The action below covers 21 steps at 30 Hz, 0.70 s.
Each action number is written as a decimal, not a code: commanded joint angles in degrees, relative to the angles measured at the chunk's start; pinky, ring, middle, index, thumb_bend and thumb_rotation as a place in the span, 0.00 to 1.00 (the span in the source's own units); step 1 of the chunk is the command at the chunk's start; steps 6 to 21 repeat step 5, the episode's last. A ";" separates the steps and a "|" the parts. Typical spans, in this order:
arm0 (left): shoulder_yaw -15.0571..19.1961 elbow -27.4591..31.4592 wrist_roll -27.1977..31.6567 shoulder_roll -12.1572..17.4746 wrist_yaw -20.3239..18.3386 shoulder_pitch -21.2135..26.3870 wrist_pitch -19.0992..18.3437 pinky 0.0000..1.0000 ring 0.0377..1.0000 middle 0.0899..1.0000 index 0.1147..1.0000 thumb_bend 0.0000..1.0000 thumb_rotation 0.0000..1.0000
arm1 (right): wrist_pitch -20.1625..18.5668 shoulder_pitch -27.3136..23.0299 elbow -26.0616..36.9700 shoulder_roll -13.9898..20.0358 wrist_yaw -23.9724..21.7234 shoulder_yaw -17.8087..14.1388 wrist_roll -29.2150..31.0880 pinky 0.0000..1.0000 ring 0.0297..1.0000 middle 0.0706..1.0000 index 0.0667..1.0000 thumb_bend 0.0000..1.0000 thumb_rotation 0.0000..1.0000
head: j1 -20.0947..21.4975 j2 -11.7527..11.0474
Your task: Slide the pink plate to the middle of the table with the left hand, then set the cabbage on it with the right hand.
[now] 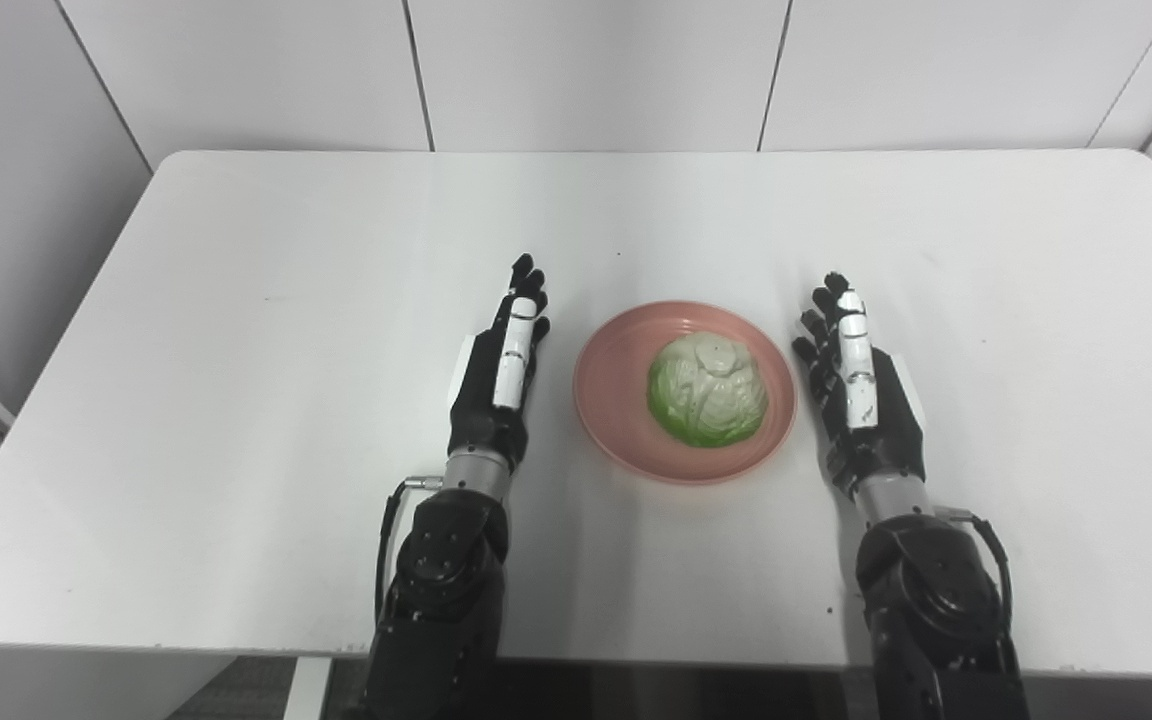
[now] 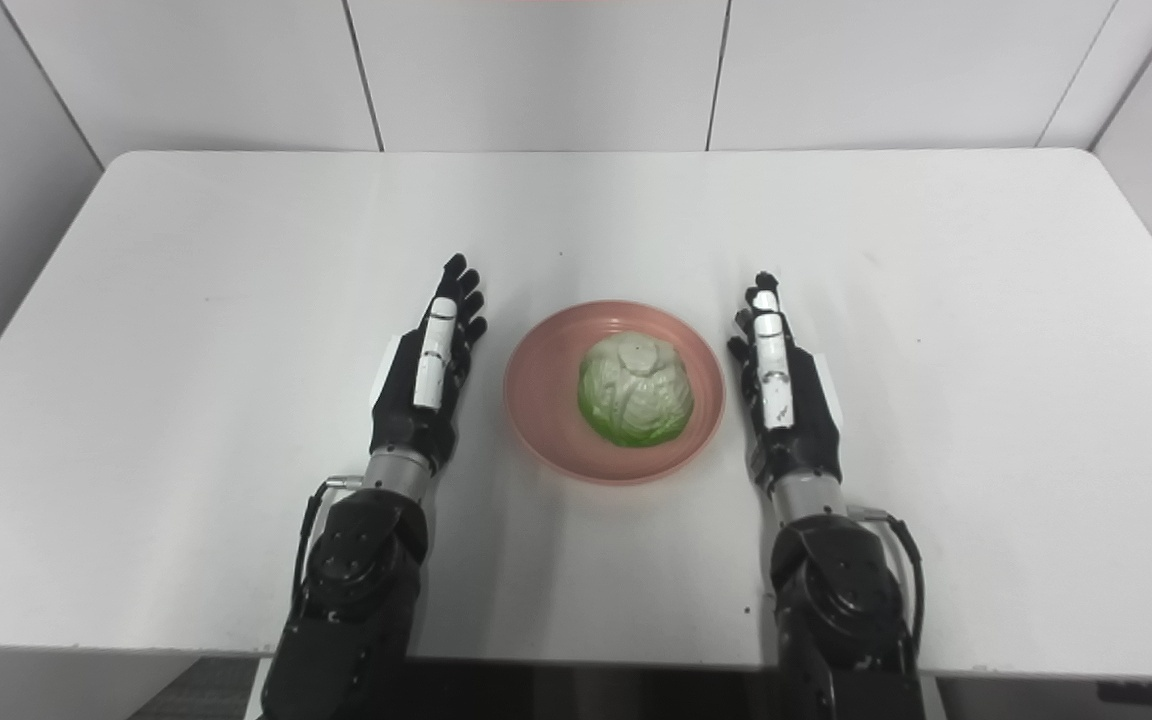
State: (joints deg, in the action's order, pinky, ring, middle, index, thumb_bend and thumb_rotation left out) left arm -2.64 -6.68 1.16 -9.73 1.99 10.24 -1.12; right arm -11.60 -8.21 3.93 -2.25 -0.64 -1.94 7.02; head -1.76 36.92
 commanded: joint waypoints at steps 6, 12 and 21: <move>0.73 0.46 0.80 -1.18 0.37 1.33 1.84 1.00 1.00 1.00 1.00 0.50 1.00 | 5.23 0.17 -1.42 1.09 -1.31 0.64 -0.71 1.00 1.00 1.00 1.00 0.71 1.00 | -0.38 -1.28; 0.73 0.46 0.80 -1.18 0.37 1.33 1.84 1.00 1.00 1.00 1.00 0.50 1.00 | 5.23 0.17 -1.42 1.09 -1.31 0.64 -0.71 1.00 1.00 1.00 1.00 0.71 1.00 | -0.38 -1.28; 0.73 0.46 0.80 -1.18 0.37 1.33 1.84 1.00 1.00 1.00 1.00 0.50 1.00 | 5.23 0.17 -1.42 1.09 -1.31 0.64 -0.71 1.00 1.00 1.00 1.00 0.71 1.00 | -0.38 -1.28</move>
